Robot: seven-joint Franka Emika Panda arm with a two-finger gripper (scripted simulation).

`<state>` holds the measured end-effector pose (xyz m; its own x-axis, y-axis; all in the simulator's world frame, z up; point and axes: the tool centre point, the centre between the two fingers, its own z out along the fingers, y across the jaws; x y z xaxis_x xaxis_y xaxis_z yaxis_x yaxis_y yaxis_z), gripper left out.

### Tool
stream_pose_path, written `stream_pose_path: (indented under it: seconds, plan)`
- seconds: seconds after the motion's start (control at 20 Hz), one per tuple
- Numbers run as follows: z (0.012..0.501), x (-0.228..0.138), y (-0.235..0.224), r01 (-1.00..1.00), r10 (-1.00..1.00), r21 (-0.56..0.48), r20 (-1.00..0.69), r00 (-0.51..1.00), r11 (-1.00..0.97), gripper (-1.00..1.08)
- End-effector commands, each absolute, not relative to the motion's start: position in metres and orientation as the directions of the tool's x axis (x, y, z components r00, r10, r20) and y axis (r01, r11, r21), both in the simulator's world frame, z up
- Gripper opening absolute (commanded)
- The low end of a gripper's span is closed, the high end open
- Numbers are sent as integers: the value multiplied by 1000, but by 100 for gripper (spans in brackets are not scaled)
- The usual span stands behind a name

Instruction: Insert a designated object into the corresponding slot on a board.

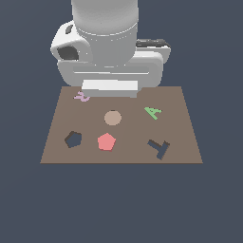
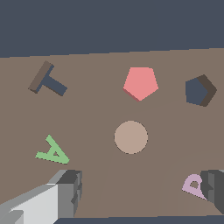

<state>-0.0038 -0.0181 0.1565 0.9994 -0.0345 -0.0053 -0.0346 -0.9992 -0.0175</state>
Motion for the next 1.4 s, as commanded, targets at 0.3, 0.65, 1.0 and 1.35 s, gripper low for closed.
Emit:
stream_pose_path:
  seconds: [0.3, 0.65, 1.0, 1.35]
  plan:
    - [150, 1, -20, -18, -18, -17, -5, 1000, -1000, 100]
    - [127, 19, -28, 42, 42, -13, -3, 999, -999, 100]
    - [91, 49, -38, 136, 136, -8, -2, 991, -991, 100]
    - [63, 74, -43, 208, 208, -3, 0, 978, -978, 100]
